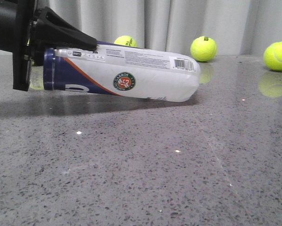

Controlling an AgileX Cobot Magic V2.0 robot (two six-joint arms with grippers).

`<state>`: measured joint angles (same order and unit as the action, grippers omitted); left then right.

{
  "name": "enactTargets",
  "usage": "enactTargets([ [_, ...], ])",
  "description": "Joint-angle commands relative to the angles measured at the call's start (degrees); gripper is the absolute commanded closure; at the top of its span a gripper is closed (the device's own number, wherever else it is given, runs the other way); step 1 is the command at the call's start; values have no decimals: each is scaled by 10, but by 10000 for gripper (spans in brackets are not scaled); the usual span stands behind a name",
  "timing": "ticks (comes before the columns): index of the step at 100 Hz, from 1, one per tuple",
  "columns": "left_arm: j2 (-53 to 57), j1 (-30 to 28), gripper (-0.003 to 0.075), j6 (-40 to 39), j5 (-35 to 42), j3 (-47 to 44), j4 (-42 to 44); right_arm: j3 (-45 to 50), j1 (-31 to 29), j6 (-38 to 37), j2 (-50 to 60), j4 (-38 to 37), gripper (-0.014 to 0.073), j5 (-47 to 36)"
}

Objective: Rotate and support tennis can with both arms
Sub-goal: 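Lift the lid end with the left gripper, tilting the can upward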

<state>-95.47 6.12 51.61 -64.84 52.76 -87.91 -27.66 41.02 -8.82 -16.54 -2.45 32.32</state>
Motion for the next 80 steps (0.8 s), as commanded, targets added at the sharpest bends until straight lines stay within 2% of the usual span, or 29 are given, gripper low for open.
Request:
enactTargets([
  [1, 22, 4, 740, 7, -7, 13, -8, -14, -3, 1, -4, -7, 652, -45],
  [23, 31, 4, 740, 42, -41, 13, -42, -14, -3, 1, -4, -7, 652, -45],
  [52, 116, 3, 740, 24, -37, 59, -29, -14, -3, 1, -4, -7, 652, -45],
  [66, 153, 3, 740, -32, -35, 118, 49, -14, -3, 1, -4, -7, 652, -45],
  [80, 175, 3, 740, -120, -39, 194, 169, -14, -3, 1, -4, -7, 652, -45],
])
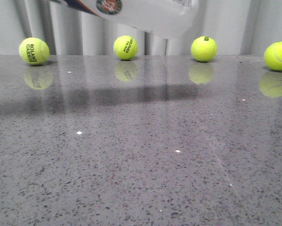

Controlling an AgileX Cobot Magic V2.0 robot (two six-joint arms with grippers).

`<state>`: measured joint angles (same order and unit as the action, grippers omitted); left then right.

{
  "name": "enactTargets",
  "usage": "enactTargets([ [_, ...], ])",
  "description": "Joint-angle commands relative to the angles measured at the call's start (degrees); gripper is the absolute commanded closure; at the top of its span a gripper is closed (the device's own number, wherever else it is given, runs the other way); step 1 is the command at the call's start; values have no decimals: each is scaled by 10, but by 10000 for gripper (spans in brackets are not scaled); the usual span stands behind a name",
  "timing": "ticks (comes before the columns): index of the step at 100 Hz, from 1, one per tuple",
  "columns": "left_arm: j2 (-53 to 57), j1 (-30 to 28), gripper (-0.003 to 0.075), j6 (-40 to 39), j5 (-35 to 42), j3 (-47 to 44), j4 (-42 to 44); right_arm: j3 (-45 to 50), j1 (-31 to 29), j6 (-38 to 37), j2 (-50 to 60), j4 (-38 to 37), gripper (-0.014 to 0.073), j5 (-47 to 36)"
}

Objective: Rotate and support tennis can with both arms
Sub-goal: 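Lift the lid end with the left gripper, tilting the can upward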

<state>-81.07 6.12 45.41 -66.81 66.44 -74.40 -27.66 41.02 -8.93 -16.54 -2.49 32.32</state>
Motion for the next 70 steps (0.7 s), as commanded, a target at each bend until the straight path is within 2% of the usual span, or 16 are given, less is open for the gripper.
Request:
enactTargets([
  [1, 33, 3, 740, -66, -21, 65, 47, -14, -3, 2, -4, -6, 652, -45],
  [22, 42, 7, 740, -189, -66, 166, 235, -14, -3, 2, -4, -6, 652, -45],
  [45, 62, 51, 740, -283, -66, 202, 430, -14, -3, 2, -4, -6, 652, -45],
  [59, 64, 105, 740, -313, -66, 202, 504, -14, -3, 2, -4, -6, 652, -45],
  [70, 55, 150, 740, -315, -66, 202, 528, -14, -3, 2, -4, -6, 652, -45],
])
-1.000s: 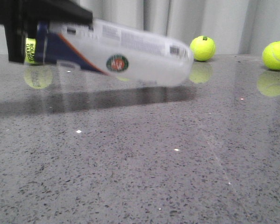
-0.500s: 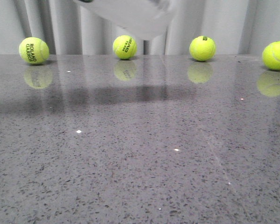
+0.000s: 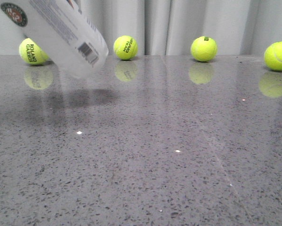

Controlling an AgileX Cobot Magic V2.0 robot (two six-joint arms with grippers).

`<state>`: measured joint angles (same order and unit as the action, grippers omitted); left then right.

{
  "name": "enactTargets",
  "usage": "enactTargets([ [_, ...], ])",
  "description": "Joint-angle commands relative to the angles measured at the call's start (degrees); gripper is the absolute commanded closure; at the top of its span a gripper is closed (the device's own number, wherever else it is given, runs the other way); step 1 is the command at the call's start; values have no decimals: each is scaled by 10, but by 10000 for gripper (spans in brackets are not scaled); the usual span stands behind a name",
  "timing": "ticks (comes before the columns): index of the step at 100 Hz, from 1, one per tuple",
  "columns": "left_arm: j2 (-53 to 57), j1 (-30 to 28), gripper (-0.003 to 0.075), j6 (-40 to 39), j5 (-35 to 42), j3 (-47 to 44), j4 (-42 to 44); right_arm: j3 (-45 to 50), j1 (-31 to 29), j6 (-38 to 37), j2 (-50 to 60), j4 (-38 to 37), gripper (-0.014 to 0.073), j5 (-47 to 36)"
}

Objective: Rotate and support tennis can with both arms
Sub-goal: 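Lift the lid end with the left gripper, tilting the can upward, then lower the can upright onto its clear bottom with the left gripper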

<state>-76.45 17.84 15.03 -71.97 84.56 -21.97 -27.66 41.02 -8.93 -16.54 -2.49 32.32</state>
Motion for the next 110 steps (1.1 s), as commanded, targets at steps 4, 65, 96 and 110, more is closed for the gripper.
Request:
enactTargets([
  [4, 4, 49, 740, -12, -15, 21, 8, -14, -3, 2, -4, -6, 652, -45],
  [65, -67, 86, 332, -12, -14, 61, 14, -14, -3, 2, -4, -6, 652, -45],
  [96, -92, 86, 291, -12, -14, 159, -1, -14, -3, 2, -4, -6, 652, -45],
  [110, -131, 95, 291, -12, -14, 212, -33, -14, -3, 2, -4, -6, 652, -45],
])
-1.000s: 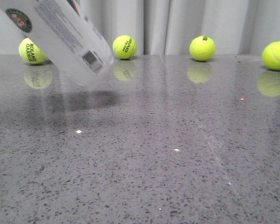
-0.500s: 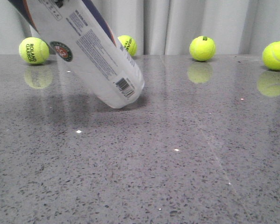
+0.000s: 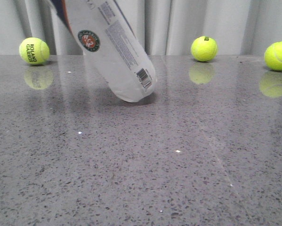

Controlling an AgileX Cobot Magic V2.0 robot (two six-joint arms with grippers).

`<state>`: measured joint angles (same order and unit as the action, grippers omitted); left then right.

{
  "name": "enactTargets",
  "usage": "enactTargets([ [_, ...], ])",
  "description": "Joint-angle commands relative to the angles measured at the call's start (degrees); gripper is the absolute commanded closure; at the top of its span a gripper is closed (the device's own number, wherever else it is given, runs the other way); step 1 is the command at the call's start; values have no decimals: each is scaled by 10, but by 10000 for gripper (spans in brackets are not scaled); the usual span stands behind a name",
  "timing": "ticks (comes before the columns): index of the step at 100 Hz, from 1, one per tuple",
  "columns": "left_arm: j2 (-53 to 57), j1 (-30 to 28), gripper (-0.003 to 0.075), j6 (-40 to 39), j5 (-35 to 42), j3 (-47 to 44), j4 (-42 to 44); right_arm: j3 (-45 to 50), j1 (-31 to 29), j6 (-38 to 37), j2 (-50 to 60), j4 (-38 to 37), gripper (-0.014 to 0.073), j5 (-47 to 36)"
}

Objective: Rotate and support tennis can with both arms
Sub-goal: 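Lower the can upright onto its clear bottom with the left gripper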

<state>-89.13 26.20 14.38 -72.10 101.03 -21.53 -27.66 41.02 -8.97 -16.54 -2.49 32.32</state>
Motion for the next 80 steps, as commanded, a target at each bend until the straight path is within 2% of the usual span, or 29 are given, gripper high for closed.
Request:
enactTargets([
  [1, -7, 14, 291, -5, -13, 50, -36, -14, -3, 2, -4, -6, 652, -45],
  [30, -90, 46, 292, -5, -13, 175, -35, -14, -3, 2, -4, -6, 652, -45],
  [61, -101, 59, 306, -5, -4, 213, -37, -14, -3, 2, -4, -6, 652, -45],
  [71, -99, 59, 356, -5, -3, 220, -37, -14, -3, 2, -4, -6, 652, -45],
  [80, -93, 59, 474, -5, 10, 220, -37, -14, -3, 2, -4, -6, 652, -45],
])
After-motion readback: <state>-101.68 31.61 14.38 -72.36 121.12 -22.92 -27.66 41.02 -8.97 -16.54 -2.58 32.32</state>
